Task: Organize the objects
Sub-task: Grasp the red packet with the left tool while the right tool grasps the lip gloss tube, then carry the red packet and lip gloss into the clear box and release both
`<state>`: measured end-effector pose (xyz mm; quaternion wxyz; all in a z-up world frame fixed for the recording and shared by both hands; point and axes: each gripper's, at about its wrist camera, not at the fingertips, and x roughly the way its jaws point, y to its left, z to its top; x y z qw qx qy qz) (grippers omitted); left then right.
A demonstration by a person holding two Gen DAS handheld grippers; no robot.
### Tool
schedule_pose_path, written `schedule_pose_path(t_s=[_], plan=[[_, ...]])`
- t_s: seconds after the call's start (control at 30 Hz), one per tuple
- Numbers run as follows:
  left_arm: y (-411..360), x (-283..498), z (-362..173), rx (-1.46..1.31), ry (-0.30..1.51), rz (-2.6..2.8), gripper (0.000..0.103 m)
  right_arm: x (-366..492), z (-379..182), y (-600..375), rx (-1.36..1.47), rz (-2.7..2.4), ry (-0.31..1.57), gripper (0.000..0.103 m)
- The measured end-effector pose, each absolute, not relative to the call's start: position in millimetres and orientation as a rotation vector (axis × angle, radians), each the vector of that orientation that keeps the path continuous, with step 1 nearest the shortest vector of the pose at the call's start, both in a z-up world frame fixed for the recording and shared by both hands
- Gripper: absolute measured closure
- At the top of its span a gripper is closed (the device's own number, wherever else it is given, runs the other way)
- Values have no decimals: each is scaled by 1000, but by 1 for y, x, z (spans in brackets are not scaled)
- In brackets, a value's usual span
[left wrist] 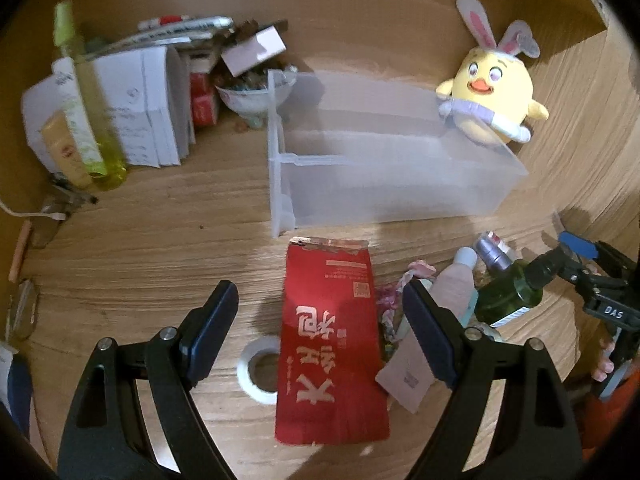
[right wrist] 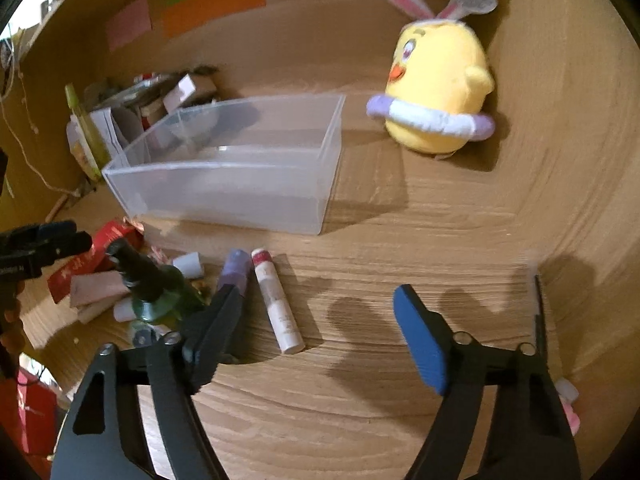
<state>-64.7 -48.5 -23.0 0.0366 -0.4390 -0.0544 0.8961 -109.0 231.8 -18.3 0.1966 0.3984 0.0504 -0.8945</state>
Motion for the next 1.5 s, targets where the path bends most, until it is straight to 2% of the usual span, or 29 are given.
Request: schedule_pose_path(t_s=[0.3, 0.33, 0.4, 0.53, 0.67, 0.77, 0.87, 1.13, 1.5], plan=[[-45, -95, -42, -1484, -151, 2650, 18, -126, -35, 217, 1185, -2447, 235, 35], [-46, -99, -43, -1503, -150, 2631, 18, -126, -36, 216, 1184, -2439, 246, 37], [-45, -104, -45, -1526, -137, 2621, 18, -128, -38, 213, 1188, -2418, 263, 49], [-41, -114, -51, -1560, -85, 2598, 18, -131, -41, 210, 1194, -2391, 265, 60], [-31, -118, -54, -1545, -42, 2575, 29, -134, -43, 207, 1206, -2374, 268, 71], [-27, -119, -53, -1536, -13, 2578, 45, -133, -44, 206, 1205, -2371, 280, 78], [-27, -119, -53, -1528, 0, 2586, 47, -133, -43, 205, 1200, -2372, 284, 88], [-36, -103, -42, -1460, -10, 2663, 47, -126, -33, 213, 1146, -2426, 250, 89], [-50, -74, -1, -1277, -89, 2793, 47, -107, 8, 219, 996, -2493, 202, 89]])
